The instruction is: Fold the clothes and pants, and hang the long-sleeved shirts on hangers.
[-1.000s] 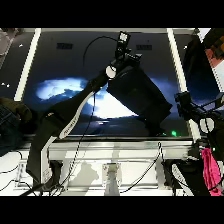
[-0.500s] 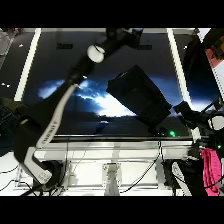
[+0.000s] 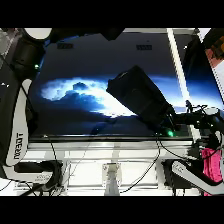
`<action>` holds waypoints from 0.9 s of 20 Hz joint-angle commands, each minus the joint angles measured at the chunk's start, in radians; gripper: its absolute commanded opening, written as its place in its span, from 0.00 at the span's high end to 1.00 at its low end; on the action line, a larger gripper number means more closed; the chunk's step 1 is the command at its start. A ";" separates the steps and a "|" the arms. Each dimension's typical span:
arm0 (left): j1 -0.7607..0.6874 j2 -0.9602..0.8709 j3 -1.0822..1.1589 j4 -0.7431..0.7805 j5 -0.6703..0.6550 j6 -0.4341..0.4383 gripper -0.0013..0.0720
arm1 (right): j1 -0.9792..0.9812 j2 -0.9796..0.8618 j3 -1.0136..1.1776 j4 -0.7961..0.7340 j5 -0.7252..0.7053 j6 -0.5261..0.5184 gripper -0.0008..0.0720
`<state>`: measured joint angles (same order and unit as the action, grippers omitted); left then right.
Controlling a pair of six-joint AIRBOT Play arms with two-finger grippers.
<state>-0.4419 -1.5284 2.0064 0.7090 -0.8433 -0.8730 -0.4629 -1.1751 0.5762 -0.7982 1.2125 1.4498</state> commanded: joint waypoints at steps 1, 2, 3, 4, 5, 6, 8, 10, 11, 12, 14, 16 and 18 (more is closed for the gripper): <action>0.004 0.011 0.000 0.000 -0.087 -0.003 0.28 | -0.005 -0.091 0.013 0.032 -0.065 -0.056 0.05; 0.005 0.011 0.000 0.000 -0.093 -0.003 0.28 | -0.005 -0.102 0.022 0.030 -0.064 -0.044 0.04; 0.005 0.011 0.000 0.000 -0.100 -0.003 0.28 | -0.005 -0.114 0.029 0.031 -0.061 -0.043 0.04; 0.005 0.011 0.000 0.000 -0.110 -0.003 0.28 | -0.005 -0.125 0.035 0.031 -0.064 -0.043 0.04; 0.004 0.011 0.000 0.000 -0.123 -0.003 0.28 | -0.005 -0.138 0.042 0.031 -0.065 -0.043 0.04; 0.004 0.011 0.000 0.000 -0.135 -0.003 0.28 | -0.005 -0.150 0.056 0.030 -0.059 -0.043 0.04; 0.004 0.011 0.000 0.000 -0.153 -0.003 0.28 | -0.005 -0.156 0.095 -0.014 -0.036 -0.035 0.04; 0.004 0.011 0.000 0.000 -0.167 -0.003 0.28 | -0.005 -0.159 0.131 -0.095 -0.043 0.039 0.04; 0.004 0.011 0.000 0.000 -0.169 -0.003 0.28 | -0.005 -0.160 0.138 -0.117 -0.048 0.063 0.04; 0.004 0.011 0.000 0.000 -0.169 -0.003 0.28 | -0.005 -0.160 0.139 -0.126 -0.046 0.070 0.04; 0.004 0.011 0.000 0.000 -0.172 -0.003 0.28 | -0.005 -0.160 0.139 -0.145 -0.021 0.070 0.04; 0.004 0.011 0.000 0.000 -0.172 -0.003 0.28 | -0.005 -0.160 0.138 -0.150 -0.037 0.077 0.04; 0.004 0.011 0.000 0.000 -0.172 -0.003 0.28 | -0.005 -0.162 0.138 -0.135 -0.084 0.077 0.04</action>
<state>-0.4385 -1.5181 2.0064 0.7094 -1.0111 -0.8757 -0.4671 -1.3346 0.7113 -0.9245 1.1717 1.5120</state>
